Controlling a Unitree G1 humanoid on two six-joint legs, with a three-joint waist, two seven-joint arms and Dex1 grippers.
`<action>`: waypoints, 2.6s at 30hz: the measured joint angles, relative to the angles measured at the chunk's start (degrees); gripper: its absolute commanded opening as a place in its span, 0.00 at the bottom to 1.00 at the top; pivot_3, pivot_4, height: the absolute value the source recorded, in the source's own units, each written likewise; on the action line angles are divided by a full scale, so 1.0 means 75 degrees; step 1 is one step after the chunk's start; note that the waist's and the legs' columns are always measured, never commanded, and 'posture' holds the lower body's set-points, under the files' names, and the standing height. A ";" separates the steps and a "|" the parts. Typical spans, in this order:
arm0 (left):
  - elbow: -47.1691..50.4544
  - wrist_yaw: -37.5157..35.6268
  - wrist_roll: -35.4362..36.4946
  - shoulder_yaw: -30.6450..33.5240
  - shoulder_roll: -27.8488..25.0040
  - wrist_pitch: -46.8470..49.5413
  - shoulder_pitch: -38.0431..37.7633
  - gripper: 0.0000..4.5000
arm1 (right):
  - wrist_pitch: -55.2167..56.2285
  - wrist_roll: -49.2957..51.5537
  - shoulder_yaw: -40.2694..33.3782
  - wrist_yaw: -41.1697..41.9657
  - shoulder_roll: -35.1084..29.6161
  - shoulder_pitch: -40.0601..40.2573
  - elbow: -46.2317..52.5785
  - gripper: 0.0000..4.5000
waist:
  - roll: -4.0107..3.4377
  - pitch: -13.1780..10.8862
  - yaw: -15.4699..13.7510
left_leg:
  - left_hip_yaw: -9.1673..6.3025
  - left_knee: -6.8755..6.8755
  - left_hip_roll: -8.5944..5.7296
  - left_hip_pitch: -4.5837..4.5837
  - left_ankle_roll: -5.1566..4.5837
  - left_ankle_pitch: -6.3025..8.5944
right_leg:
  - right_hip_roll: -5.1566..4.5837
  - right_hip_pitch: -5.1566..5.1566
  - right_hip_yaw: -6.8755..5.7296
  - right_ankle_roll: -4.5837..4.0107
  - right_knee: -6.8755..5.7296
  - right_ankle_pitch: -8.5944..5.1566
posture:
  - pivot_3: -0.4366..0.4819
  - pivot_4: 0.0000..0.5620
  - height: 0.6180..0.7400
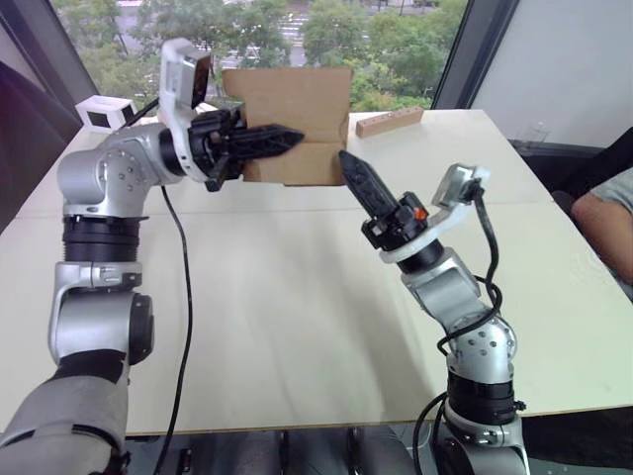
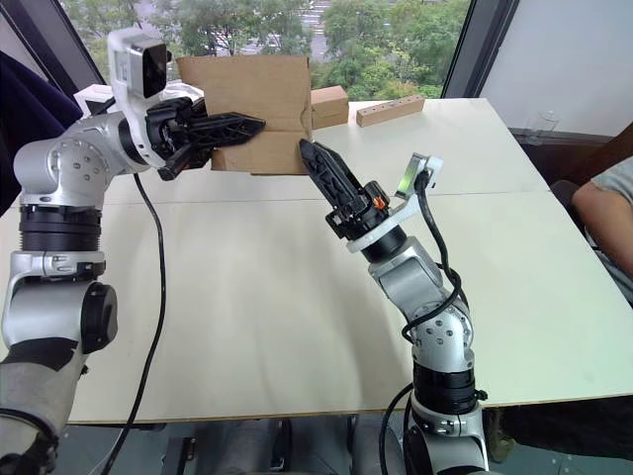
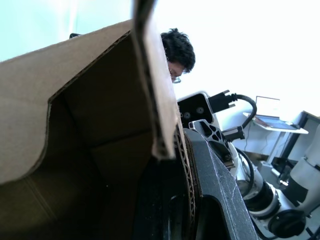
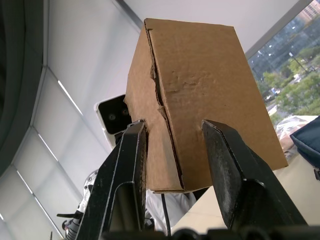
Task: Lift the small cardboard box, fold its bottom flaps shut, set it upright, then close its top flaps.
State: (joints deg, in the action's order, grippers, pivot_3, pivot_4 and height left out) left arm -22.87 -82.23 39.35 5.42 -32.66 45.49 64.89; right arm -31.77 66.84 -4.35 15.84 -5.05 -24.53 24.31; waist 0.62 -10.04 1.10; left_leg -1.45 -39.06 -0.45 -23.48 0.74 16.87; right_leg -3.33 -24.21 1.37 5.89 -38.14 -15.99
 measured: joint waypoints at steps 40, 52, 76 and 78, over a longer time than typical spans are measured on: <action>0.0125 -0.0285 -0.0180 -0.0430 0.0114 0.0062 -0.0190 0.00 | -0.0043 -0.0877 0.0108 0.0216 -0.0969 -0.0583 -0.0261 0.01 | 0.0000 0.0000 -0.0005 | -0.0001 0.0001 0.0001 0.0000 0.0000 0.0000 | 0.0002 0.0002 0.0001 -0.0001 0.0001 0.0000 | 0.48 0.27 1.00; 0.0368 -0.0286 -0.1396 -0.1733 -0.0487 -0.0188 0.0097 0.00 | -0.0636 -0.0186 -0.0975 -0.0027 -0.2390 0.0893 0.0857 0.01 | 0.0002 -0.0001 -0.0067 | -0.0003 0.0001 -0.0008 -0.0002 -0.0002 0.0001 | -0.0005 0.0010 0.0001 -0.0001 0.0007 0.0000 | 0.48 0.27 1.00; 0.2015 -0.1344 -0.4653 -0.8598 -0.1014 -0.0493 0.2371 0.00 | -0.2048 -0.0032 -0.1081 0.0207 -0.5421 0.3312 0.3296 0.01 | 0.0004 -0.0005 -0.0055 | -0.0008 -0.0010 0.0014 0.0000 -0.0030 0.0016 | 0.0025 0.0022 0.0011 0.0000 0.0017 -0.0004 | 0.48 0.27 1.00; 0.2190 -0.1345 -0.4690 -0.8839 -0.0983 -0.0319 0.2464 0.00 | -0.2034 -0.0030 -0.0856 -0.0065 -0.5218 0.3205 0.3369 0.01 | 0.0002 -0.0004 -0.0064 | -0.0008 -0.0011 0.0013 0.0000 -0.0030 0.0016 | 0.0025 0.0022 0.0011 0.0000 0.0016 -0.0004 | 0.48 0.27 1.00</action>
State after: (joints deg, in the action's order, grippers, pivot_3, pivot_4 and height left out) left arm -6.45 -92.32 4.17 -60.87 -40.03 43.09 83.37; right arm -47.03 66.61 -10.78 15.35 -44.19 -0.49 49.58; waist 0.64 -10.07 0.61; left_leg -1.51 -39.14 -0.35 -23.48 0.52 16.99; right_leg -3.15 -24.04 1.45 5.90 -38.02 -16.02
